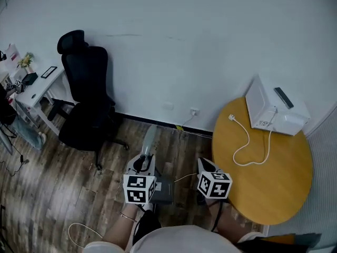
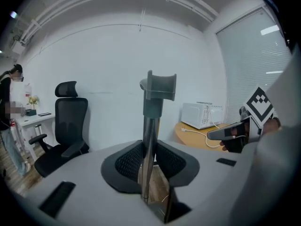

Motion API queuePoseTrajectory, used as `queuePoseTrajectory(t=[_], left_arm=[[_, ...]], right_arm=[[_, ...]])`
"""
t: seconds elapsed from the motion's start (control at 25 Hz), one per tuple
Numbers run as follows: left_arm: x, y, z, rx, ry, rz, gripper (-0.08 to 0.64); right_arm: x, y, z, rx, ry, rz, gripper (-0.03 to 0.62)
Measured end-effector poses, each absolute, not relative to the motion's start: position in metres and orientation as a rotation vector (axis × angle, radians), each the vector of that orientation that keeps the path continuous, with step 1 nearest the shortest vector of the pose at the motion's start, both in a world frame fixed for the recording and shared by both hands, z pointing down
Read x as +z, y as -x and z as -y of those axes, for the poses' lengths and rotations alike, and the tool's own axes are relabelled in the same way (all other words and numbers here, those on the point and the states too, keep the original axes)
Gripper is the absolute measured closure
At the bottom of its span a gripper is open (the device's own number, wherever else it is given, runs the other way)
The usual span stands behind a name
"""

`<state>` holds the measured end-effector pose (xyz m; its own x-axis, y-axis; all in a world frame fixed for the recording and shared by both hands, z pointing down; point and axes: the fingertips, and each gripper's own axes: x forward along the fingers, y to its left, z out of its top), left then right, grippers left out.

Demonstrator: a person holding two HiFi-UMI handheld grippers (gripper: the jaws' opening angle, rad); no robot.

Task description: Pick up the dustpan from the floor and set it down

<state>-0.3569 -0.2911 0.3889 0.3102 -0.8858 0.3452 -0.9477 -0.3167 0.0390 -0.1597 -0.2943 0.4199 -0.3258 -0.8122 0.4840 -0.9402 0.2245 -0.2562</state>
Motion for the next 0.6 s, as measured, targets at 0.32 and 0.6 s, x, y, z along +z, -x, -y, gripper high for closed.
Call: queuePoseTrajectory(t=[0.32, 0.6], left_arm=[[0.374, 0.39, 0.369, 0.368, -2.465, 1.532, 0.463], [0.373, 0.414, 0.418, 0.385, -2.507, 1.502, 0.463]], right_arm=[[0.408, 0.204, 0.352, 0.75, -1.779, 2.169, 0.56], [0.403, 0.228, 0.382, 0.688, -1.843, 2.125, 0.56]])
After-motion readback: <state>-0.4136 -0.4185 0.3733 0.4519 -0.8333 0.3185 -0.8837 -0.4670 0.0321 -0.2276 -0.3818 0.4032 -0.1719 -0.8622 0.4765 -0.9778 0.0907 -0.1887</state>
